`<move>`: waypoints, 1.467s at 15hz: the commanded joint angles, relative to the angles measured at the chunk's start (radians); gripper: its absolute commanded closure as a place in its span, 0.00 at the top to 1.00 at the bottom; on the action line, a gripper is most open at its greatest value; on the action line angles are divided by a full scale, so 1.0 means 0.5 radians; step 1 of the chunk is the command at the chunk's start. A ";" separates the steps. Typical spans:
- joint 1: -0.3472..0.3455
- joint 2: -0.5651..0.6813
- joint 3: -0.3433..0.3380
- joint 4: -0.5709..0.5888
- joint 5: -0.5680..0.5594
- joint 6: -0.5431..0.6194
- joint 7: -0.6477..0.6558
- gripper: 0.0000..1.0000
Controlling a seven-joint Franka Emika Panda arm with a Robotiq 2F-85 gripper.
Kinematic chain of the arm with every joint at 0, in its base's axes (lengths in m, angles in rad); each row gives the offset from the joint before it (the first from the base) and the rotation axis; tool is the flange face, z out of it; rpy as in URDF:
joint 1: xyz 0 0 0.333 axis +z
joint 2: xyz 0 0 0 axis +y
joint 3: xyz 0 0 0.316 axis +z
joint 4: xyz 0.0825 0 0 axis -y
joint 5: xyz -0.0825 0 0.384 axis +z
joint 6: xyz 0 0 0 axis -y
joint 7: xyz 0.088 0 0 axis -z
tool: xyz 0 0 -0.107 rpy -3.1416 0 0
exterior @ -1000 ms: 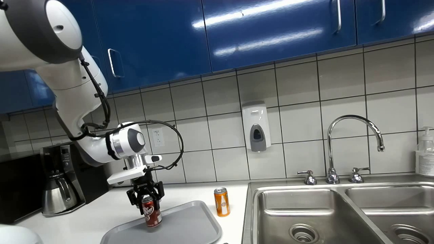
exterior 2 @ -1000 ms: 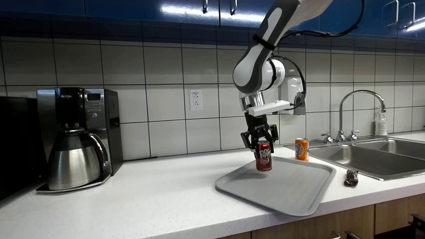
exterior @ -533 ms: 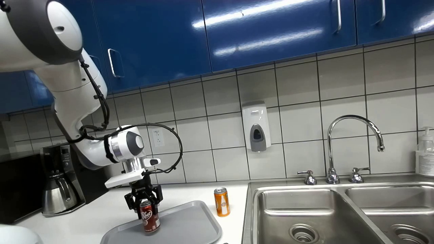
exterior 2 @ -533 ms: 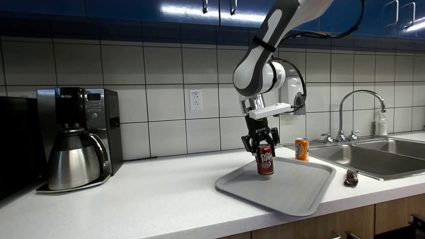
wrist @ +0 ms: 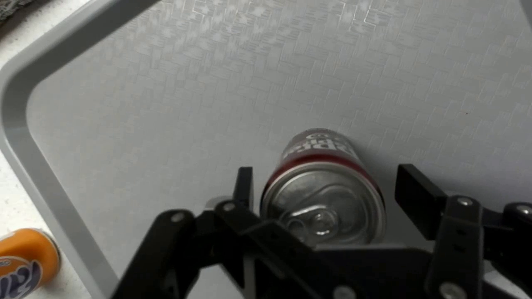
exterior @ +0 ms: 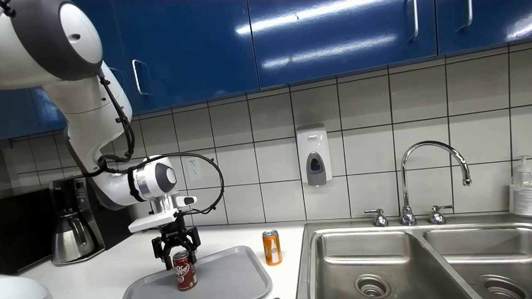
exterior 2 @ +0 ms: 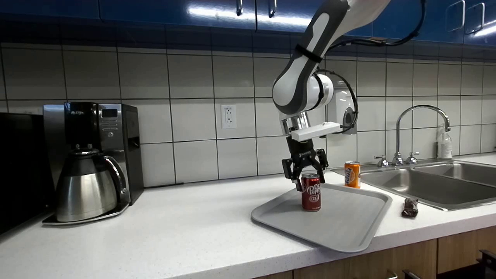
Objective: Put both cans on the grey tray
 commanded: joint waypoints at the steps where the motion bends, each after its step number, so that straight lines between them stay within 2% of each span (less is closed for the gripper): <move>1: -0.027 -0.034 0.023 -0.016 -0.030 0.000 -0.018 1.00; 16: -0.106 -0.240 0.016 -0.039 0.036 0.076 -0.042 1.00; 22: -0.189 -0.282 -0.017 -0.040 0.088 0.108 -0.057 1.00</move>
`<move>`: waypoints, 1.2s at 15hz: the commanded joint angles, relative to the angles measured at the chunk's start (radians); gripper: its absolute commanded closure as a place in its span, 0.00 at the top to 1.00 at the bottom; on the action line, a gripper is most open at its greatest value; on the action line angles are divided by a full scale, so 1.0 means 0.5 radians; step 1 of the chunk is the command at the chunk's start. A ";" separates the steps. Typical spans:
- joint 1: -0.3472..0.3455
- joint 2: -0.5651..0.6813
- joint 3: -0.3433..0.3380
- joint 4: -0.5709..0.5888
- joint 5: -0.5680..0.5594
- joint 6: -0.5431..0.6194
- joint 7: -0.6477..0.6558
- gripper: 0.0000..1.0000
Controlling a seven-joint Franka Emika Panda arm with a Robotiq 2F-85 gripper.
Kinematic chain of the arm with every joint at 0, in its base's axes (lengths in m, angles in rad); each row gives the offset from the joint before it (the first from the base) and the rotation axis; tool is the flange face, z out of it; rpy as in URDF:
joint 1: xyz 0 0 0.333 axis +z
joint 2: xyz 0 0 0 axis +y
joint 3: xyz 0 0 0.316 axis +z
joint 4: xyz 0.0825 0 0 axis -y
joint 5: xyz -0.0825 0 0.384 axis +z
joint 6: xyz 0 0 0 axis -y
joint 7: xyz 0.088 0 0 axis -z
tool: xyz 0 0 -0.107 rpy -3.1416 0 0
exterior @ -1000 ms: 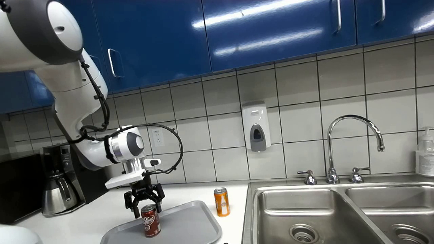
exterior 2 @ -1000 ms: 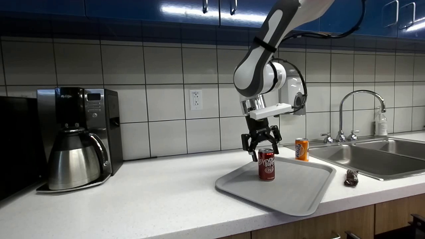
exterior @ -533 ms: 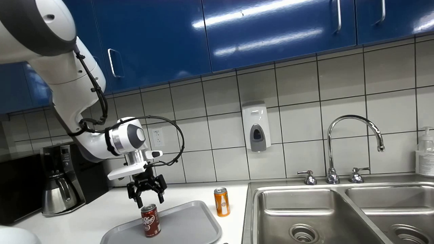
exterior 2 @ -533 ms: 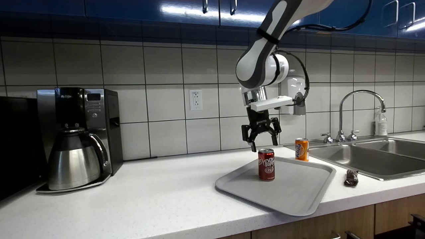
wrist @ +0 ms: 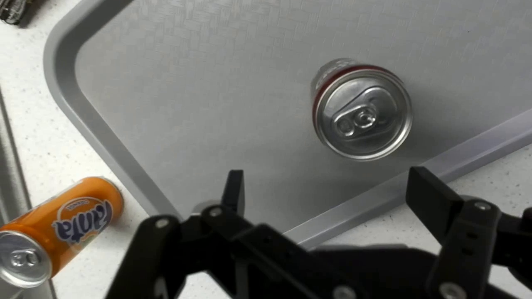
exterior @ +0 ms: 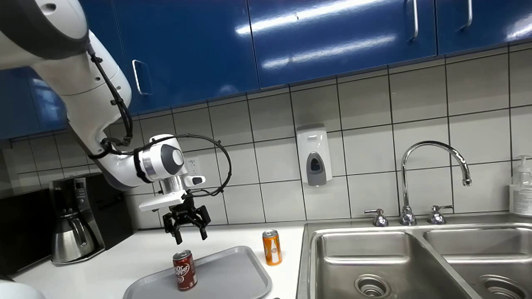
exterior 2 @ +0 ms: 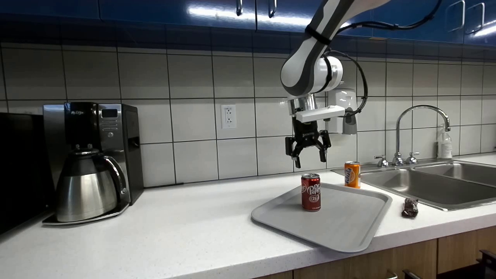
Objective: Put both cans on the grey tray
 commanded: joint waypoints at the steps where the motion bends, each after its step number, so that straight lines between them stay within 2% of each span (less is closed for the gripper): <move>1: -0.083 -0.078 -0.008 -0.043 0.046 0.031 -0.051 1.00; 18: -0.268 0.020 -0.195 0.023 -0.007 -0.014 0.041 1.00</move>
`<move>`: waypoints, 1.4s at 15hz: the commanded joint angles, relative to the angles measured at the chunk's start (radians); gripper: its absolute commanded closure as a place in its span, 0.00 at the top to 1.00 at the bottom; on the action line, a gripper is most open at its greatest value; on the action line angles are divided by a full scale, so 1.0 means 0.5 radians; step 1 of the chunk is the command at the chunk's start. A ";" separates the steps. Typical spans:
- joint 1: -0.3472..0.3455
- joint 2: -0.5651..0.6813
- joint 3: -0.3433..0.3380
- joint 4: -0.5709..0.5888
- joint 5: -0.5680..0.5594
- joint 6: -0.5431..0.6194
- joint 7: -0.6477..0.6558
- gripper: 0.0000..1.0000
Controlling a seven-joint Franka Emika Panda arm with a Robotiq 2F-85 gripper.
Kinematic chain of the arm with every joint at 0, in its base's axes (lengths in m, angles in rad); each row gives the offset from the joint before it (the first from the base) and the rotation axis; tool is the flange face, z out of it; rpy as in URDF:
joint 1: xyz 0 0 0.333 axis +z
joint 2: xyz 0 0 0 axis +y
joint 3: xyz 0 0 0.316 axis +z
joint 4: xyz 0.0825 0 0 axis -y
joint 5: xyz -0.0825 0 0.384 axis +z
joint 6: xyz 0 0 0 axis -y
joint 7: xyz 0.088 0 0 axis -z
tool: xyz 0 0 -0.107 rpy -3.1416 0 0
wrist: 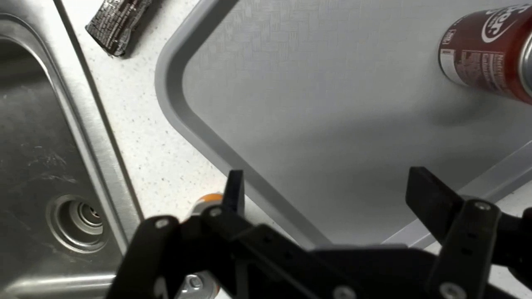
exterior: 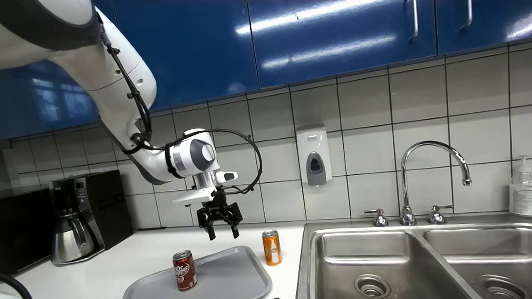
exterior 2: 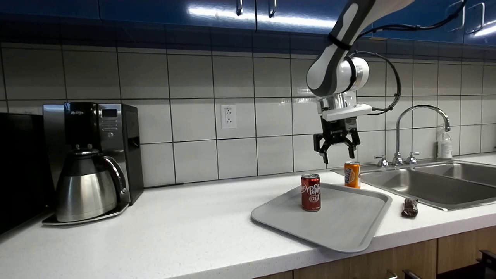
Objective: Put both cans on the grey tray
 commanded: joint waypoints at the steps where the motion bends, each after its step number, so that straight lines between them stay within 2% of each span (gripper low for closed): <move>1: -0.048 0.039 -0.033 0.033 -0.014 -0.024 0.052 1.00; 9: -0.114 0.198 -0.127 0.140 0.012 -0.054 0.066 1.00; 21: -0.138 0.506 -0.202 0.460 0.057 -0.105 0.129 1.00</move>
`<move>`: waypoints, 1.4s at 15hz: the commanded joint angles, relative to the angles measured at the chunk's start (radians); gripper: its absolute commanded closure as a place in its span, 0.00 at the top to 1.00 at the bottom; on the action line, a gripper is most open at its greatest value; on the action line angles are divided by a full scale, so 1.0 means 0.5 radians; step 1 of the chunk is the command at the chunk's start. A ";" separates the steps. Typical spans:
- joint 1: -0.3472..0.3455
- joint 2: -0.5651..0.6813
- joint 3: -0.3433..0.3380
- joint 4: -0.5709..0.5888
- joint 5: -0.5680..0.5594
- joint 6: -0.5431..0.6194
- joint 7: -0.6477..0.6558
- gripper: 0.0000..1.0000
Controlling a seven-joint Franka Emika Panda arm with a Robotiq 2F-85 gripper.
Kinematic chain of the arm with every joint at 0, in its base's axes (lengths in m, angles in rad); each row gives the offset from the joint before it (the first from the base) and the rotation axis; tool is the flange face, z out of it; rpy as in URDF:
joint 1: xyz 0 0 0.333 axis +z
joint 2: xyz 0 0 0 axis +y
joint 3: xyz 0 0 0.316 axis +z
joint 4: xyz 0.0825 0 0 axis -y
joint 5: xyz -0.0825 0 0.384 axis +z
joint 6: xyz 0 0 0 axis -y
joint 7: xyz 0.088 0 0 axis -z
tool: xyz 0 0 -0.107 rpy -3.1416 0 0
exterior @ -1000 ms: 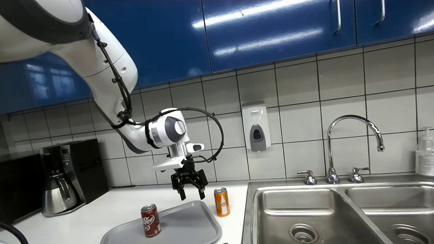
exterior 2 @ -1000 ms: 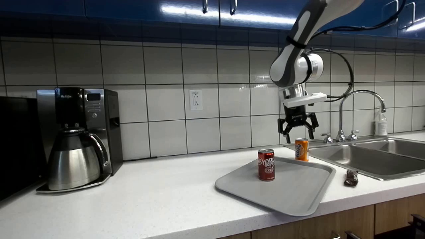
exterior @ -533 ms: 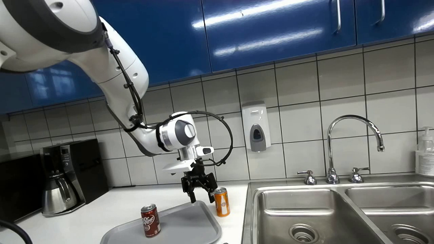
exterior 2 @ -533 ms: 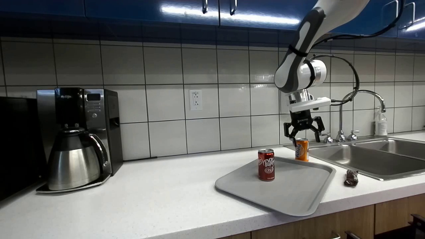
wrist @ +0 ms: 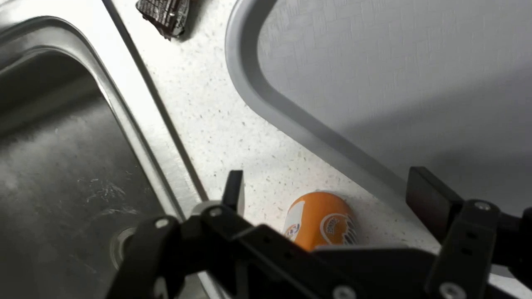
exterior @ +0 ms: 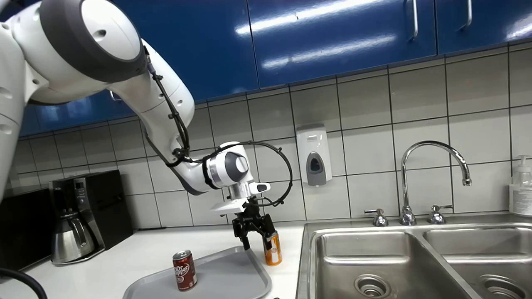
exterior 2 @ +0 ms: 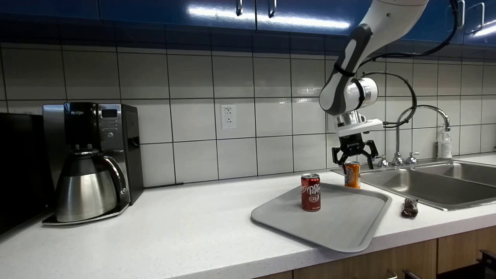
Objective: Put both cans on the grey tray
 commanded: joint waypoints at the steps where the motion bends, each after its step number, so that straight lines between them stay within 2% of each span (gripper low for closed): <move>1: -0.026 0.110 -0.007 0.166 0.066 -0.092 0.047 1.00; 21: -0.097 0.416 -0.050 0.554 0.267 -0.201 0.063 1.00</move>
